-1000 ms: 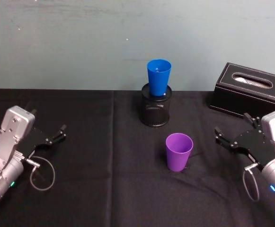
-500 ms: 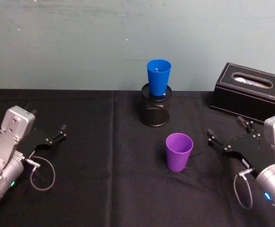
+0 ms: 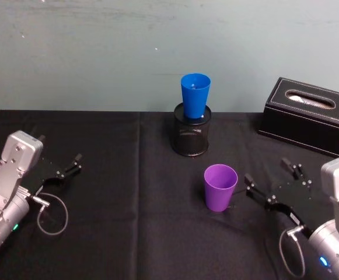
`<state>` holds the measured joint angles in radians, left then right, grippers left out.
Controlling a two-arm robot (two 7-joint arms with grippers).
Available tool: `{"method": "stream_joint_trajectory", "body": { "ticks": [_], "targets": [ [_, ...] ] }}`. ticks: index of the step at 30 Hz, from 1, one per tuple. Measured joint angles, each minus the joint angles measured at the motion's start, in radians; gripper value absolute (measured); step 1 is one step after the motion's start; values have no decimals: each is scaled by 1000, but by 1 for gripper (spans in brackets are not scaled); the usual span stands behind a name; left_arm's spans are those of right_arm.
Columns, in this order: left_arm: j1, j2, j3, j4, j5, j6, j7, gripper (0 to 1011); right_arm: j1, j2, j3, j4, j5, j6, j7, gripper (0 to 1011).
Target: Pick up one cup with a gripper and tap it against the other cup.
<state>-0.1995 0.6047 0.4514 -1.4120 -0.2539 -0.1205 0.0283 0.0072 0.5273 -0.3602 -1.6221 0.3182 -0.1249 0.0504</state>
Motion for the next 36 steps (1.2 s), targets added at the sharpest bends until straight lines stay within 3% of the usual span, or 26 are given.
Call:
{"method": "stream_joint_trajectory", "body": {
  "ticks": [18, 36],
  "targets": [
    [0, 0, 0, 0, 0, 0, 0, 1011, -21, -67, -24, 26, -18, -25, 75, 1002],
    [0, 0, 0, 0, 0, 0, 0, 1011, 34, -165, -26, 148, -44, -46, 124, 1002]
  ]
}}
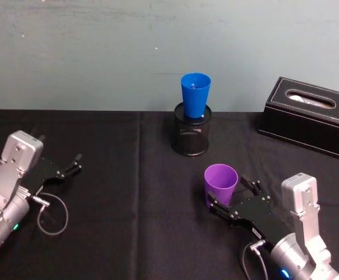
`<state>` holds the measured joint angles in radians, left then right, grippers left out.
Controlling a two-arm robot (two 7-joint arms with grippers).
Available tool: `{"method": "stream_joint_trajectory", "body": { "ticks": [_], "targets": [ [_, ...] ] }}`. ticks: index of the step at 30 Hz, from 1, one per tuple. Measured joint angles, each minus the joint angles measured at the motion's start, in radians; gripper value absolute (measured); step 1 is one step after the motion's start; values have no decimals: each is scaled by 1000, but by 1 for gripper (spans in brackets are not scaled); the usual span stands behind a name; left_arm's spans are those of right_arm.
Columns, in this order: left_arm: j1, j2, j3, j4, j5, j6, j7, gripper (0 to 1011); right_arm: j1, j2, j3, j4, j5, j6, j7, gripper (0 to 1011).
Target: Pick up one cup with a gripper and tap it against the other cup.
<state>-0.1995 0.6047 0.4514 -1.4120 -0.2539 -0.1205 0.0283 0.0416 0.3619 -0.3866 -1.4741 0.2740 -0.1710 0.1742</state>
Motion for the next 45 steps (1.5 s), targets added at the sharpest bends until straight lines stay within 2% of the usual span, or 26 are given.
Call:
{"method": "stream_joint_trajectory", "body": {
  "ticks": [26, 39, 45],
  "targets": [
    [0, 0, 0, 0, 0, 0, 0, 1011, 77, -82, 41, 151, -25, -42, 75, 1002],
    [0, 0, 0, 0, 0, 0, 0, 1011, 97, -107, 54, 189, -40, -51, 125, 1002],
    [0, 0, 0, 0, 0, 0, 0, 1011, 97, -107, 54, 189, -40, -52, 125, 1002]
  ]
}}
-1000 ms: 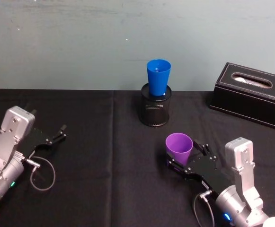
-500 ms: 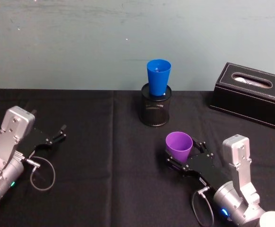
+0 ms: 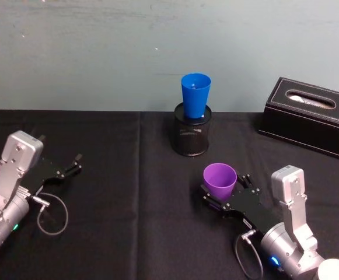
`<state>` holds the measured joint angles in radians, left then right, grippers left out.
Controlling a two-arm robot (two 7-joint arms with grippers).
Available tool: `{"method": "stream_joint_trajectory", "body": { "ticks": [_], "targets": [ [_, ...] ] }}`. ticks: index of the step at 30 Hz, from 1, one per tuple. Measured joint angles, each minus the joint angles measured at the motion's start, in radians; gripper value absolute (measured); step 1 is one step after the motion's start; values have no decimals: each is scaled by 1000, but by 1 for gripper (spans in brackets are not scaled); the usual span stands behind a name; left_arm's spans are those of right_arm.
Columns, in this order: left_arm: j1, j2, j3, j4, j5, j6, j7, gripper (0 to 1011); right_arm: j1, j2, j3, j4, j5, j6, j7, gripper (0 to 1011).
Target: Pick up one cup with a gripper and tap it against the other cup.
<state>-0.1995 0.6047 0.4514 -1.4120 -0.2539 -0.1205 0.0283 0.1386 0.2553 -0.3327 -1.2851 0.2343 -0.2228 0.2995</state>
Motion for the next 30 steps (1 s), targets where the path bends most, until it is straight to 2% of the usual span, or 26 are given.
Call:
{"method": "stream_joint_trajectory", "body": {
  "ticks": [7, 12, 17, 30],
  "targets": [
    [0, 0, 0, 0, 0, 0, 0, 1011, -1, 1, -1, -1, 1, 1, 0, 999],
    [0, 0, 0, 0, 0, 0, 0, 1011, -1, 1, -2, -2, 1, 1, -2, 908],
    [0, 0, 0, 0, 0, 0, 0, 1011, -1, 1, -2, -2, 2, 2, -3, 775],
    [0, 0, 0, 0, 0, 0, 0, 1011, -2, 2, -3, -4, 3, 3, -4, 726]
  ]
}}
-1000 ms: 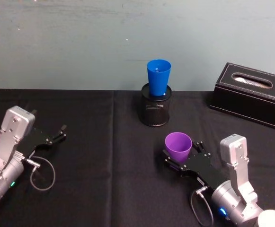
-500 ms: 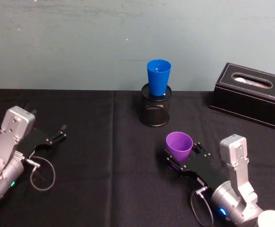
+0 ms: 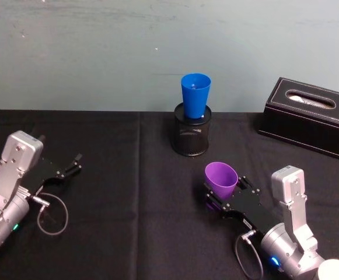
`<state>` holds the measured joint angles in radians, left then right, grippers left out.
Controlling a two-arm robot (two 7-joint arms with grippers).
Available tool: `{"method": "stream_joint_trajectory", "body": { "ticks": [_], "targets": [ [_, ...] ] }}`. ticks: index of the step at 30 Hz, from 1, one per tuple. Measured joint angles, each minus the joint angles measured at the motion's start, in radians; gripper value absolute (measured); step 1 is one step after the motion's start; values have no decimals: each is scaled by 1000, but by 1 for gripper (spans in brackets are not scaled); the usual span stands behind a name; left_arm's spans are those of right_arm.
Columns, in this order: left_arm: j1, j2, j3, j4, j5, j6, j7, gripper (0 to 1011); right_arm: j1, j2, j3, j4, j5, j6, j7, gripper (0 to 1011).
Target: Pick up one cup with a gripper and tap it against the other cup.
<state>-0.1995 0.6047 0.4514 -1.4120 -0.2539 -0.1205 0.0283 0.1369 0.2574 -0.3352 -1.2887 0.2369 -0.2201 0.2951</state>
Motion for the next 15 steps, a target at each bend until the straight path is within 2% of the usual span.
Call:
{"method": "stream_joint_trajectory", "body": {
  "ticks": [11, 15],
  "targets": [
    [0, 0, 0, 0, 0, 0, 0, 1011, 0, 0, 0, 0, 0, 0, -1, 726],
    [0, 0, 0, 0, 0, 0, 0, 1012, -4, -1, 12, -15, -7, -4, 0, 726]
  ]
}}
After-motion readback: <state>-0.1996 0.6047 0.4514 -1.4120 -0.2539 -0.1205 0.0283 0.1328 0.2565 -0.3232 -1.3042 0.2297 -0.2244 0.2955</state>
